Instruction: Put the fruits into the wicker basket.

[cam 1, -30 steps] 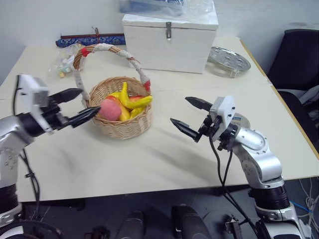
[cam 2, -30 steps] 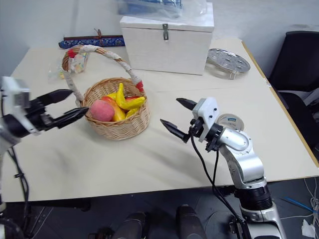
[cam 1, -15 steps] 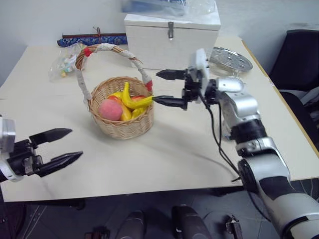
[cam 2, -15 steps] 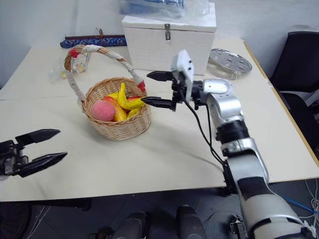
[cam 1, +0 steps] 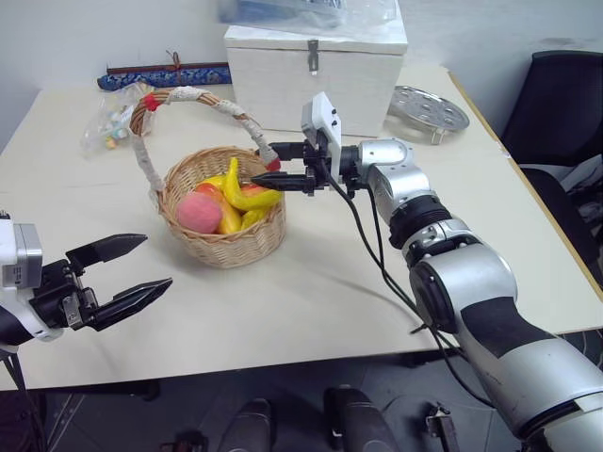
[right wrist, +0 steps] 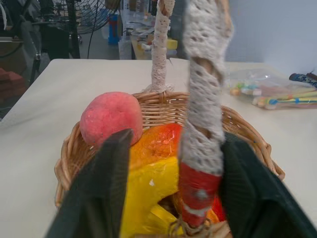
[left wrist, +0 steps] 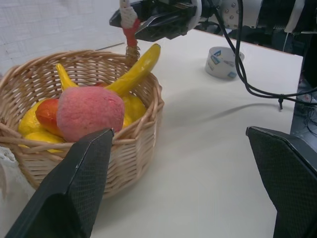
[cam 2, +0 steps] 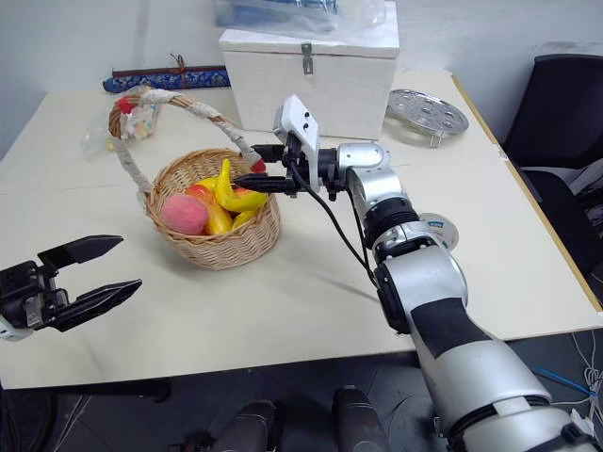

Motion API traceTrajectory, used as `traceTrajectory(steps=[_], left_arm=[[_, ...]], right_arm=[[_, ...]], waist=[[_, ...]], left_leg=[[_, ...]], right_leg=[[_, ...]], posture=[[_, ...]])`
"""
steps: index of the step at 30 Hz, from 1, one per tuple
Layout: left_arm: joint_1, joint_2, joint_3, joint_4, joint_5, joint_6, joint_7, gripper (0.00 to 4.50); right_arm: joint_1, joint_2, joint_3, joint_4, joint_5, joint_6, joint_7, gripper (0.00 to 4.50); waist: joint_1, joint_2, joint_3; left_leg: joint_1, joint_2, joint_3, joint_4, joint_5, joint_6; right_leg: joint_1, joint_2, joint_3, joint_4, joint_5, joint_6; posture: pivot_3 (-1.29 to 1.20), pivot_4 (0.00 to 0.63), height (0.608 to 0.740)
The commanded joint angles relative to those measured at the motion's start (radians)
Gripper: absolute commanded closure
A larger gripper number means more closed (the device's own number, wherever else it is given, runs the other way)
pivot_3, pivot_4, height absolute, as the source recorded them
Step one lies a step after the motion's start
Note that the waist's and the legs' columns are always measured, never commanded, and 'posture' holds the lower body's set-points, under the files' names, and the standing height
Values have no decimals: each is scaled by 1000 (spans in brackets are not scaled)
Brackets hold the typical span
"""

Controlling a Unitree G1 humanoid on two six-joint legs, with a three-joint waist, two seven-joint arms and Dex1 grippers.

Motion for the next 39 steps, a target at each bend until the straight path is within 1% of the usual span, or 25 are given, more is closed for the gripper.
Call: traceTrajectory(steps=[1,3,4,5,7,10,12,14,16,19,23,26,30,32,33,35,38,39], left_arm=[[-12,-1,-1,-40,-32,-16,17,0],[-18,-2,-16,-39,-35,-21,14,0],[-22,-2,-23,-38,-37,-24,11,0],[-24,-5,-32,-30,-45,-23,3,0],[-18,-6,-59,-14,-37,-32,-23,0],[-30,-13,-121,8,-1,-60,-38,0],[-54,-25,-163,12,3,-68,-24,0],[-70,-33,-201,16,11,-74,-21,0],[-84,-34,-225,27,18,-78,-24,0],[-116,-27,-250,49,21,-78,-26,0],[-165,-11,-282,81,26,-76,-37,0],[-200,0,-298,100,26,-73,-41,0],[-220,6,-301,111,23,-76,-39,0],[-223,5,-298,112,22,-78,-36,0],[-222,5,-296,110,22,-78,-34,0],[-214,5,-289,105,21,-77,-31,0],[-193,12,-271,97,17,-70,-30,0],[-180,17,-263,97,25,-75,-33,0]], right_arm=[[-9,3,-19,-9,-13,-11,35,3291],[10,-9,-24,-30,-16,-18,52,4009],[20,-16,-27,-43,-16,-20,61,4265],[33,-30,-30,-64,-15,-13,71,4328],[63,-67,-32,-121,-15,11,76,4328],[138,-109,-118,-300,79,113,3,4328],[226,-151,-157,-472,107,167,-74,4328],[304,-184,-204,-628,120,216,-195,4328],[373,-218,-238,-760,126,283,-297,4328],[467,-254,-258,-911,119,357,-407,4328],[565,-269,-260,-1022,101,404,-513,4328],[618,-285,-229,-1034,48,390,-562,4328],[647,-276,-229,-1053,73,428,-606,4328],[659,-266,-242,-1068,104,455,-625,3595],[668,-269,-237,-1081,117,466,-614,3336],[678,-276,-236,-1102,126,466,-615,2683],[687,-317,-251,-1124,145,459,-590,1632],[682,-340,-275,-1125,166,477,-585,1314]], waist=[[-6,0,0],[-9,0,0],[-9,0,0],[-9,0,0],[-8,0,0],[3,0,0],[13,0,0],[20,0,0],[20,0,0],[17,0,0],[10,0,0],[9,0,0],[10,0,0],[13,0,0],[15,0,0],[18,0,0],[18,0,0],[18,0,0]], left_leg=[[0,0,0,0,0,0],[-1,0,1,0,0,0],[-1,0,2,0,0,0],[-1,0,2,0,0,0],[-1,0,2,0,0,0],[-1,0,2,1,0,0],[-2,0,2,2,0,0],[-4,0,2,3,0,0],[-6,0,2,3,0,0],[-7,0,3,2,0,0],[-6,1,4,2,0,0],[-5,2,5,2,0,0],[-5,2,5,2,0,0],[-5,2,5,2,0,0],[-5,2,5,2,0,0],[-5,2,5,2,0,0],[-5,2,5,2,0,0],[-5,2,5,2,0,0]], right_leg=[[-1,0,0,0,0,0],[-2,0,1,1,0,0],[-2,0,1,1,0,0],[-2,0,1,2,0,0],[-2,0,1,2,0,0],[-2,0,1,2,0,0],[-2,0,1,1,0,0],[-4,0,1,2,0,0],[-7,0,2,2,0,0],[-8,0,2,3,0,0],[-8,1,3,4,0,0],[-8,2,3,4,0,0],[-7,2,4,4,0,0],[-7,2,4,4,0,0],[-7,2,4,4,0,0],[-7,2,4,4,0,0],[-7,2,4,4,0,0],[-7,2,4,4,0,0]], posture=[[0,150,740],[0,150,740],[0,150,740],[0,150,740],[0,150,740],[0,150,740],[0,150,740],[0,150,740],[0,150,740],[0,150,740],[0,150,740],[0,150,740],[0,150,740],[0,150,740],[0,150,740],[0,150,740],[0,150,740],[0,150,740]])
